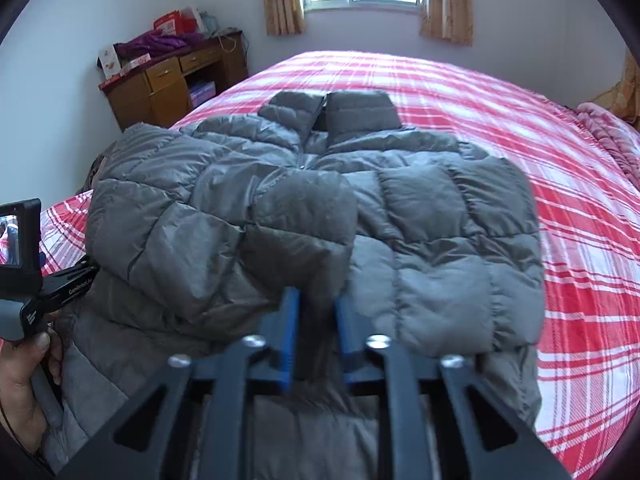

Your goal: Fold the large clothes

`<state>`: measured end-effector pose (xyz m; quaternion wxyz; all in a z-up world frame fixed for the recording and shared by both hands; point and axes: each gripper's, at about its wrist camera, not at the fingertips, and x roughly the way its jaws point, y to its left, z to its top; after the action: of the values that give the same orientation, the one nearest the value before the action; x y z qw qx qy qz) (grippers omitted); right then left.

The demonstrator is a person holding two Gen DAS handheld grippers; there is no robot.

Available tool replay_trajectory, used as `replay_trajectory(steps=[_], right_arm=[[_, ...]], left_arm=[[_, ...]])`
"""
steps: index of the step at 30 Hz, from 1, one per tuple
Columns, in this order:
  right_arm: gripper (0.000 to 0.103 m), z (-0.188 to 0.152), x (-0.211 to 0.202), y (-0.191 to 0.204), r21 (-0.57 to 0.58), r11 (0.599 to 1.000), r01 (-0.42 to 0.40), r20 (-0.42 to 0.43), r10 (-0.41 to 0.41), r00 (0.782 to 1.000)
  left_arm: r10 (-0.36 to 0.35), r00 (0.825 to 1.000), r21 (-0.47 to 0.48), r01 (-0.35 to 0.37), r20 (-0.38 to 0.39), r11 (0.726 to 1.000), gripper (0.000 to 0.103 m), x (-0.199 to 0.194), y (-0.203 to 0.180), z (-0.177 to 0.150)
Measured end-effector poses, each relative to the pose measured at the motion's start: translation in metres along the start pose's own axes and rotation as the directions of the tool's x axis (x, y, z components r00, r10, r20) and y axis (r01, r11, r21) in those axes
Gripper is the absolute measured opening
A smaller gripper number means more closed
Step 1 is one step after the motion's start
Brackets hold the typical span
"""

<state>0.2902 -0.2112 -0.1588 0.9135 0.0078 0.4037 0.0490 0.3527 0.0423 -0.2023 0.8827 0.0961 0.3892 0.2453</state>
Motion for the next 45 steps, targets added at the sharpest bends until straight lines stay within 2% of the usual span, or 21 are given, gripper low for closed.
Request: replay_trajectory(steps=[4,16,20,22,24,25,26,29,31,33,34,35,37,39,41,45], right_arm=[[0.011,-0.008,-0.012,-0.016,0.022,0.999,0.041,0.021,-0.041,0.999],[0.011,-0.030,-0.014,-0.047,0.070,0.993,0.094,-0.020,-0.093,0.996],[0.011,-0.038,-0.014,-0.056,0.077,0.992,0.099,-0.037,-0.097,0.995],[0.013,-0.038,-0.021,-0.063,0.095,0.991,0.091,-0.042,-0.087,0.995],[0.022,-0.036,-0.036,-0.068,0.114,0.990,0.084,-0.014,-0.083,0.996],[0.032,-0.033,-0.042,-0.069,0.115,0.989,0.093,0.001,-0.094,0.996],[0.033,-0.028,-0.054,-0.068,0.120,0.987,0.103,0.036,-0.108,0.993],[0.033,-0.008,-0.073,-0.061,0.130,0.987,0.091,0.109,-0.106,0.988],[0.033,0.010,-0.074,-0.055,0.146,0.988,0.043,0.135,-0.063,0.989],[0.033,0.029,-0.066,-0.046,0.140,0.990,0.001,0.148,-0.021,0.989],[0.033,0.032,-0.062,-0.042,0.134,0.991,-0.010,0.156,-0.011,0.988],[0.036,0.039,-0.054,-0.037,0.126,0.992,-0.028,0.160,0.008,0.987],[0.036,0.046,-0.032,-0.033,0.122,0.991,-0.048,0.141,0.030,0.989],[0.036,0.048,-0.005,-0.029,0.116,0.993,-0.028,0.081,0.019,0.997],[0.036,0.039,0.019,-0.031,0.121,0.993,-0.007,0.013,0.005,1.000],[0.036,0.018,0.034,-0.033,0.078,0.996,0.032,-0.012,-0.031,0.999]], left_arm=[[0.011,1.000,0.005,-0.011,0.006,1.000,0.098,-0.001,-0.001,0.000],[-0.003,1.000,0.011,0.003,-0.014,1.000,0.099,0.002,-0.001,0.000],[-0.115,0.992,-0.012,0.115,-0.058,0.993,0.098,-0.003,0.014,0.004],[-0.156,0.987,-0.031,0.155,-0.030,0.987,0.098,-0.018,0.028,0.014],[-0.189,0.982,-0.047,0.189,0.018,0.981,0.098,-0.033,0.038,0.028],[-0.208,0.977,-0.055,0.210,0.042,0.976,0.098,-0.041,0.041,0.039],[-0.231,0.971,-0.061,0.234,0.062,0.970,0.098,-0.049,0.041,0.051],[-0.316,0.942,-0.052,0.324,0.116,0.945,0.098,-0.063,0.028,0.086],[-0.377,0.910,-0.028,0.387,0.171,0.922,0.098,-0.071,0.009,0.107],[-0.456,0.874,0.010,0.461,0.171,0.887,0.098,-0.066,-0.018,0.125],[-0.463,0.870,0.039,0.464,0.166,0.885,0.098,-0.062,-0.032,0.129],[-0.452,0.878,0.061,0.449,0.156,0.892,0.098,-0.057,-0.044,0.131],[-0.465,0.880,0.122,0.453,0.095,0.883,0.098,-0.038,-0.075,0.130],[-0.439,0.898,0.158,0.429,0.033,0.889,0.098,-0.018,-0.096,0.119],[-0.457,0.889,0.167,0.454,-0.022,0.875,0.098,-0.004,-0.109,0.104],[-0.462,0.887,0.185,0.454,-0.003,0.872,0.099,0.009,-0.121,0.076]])
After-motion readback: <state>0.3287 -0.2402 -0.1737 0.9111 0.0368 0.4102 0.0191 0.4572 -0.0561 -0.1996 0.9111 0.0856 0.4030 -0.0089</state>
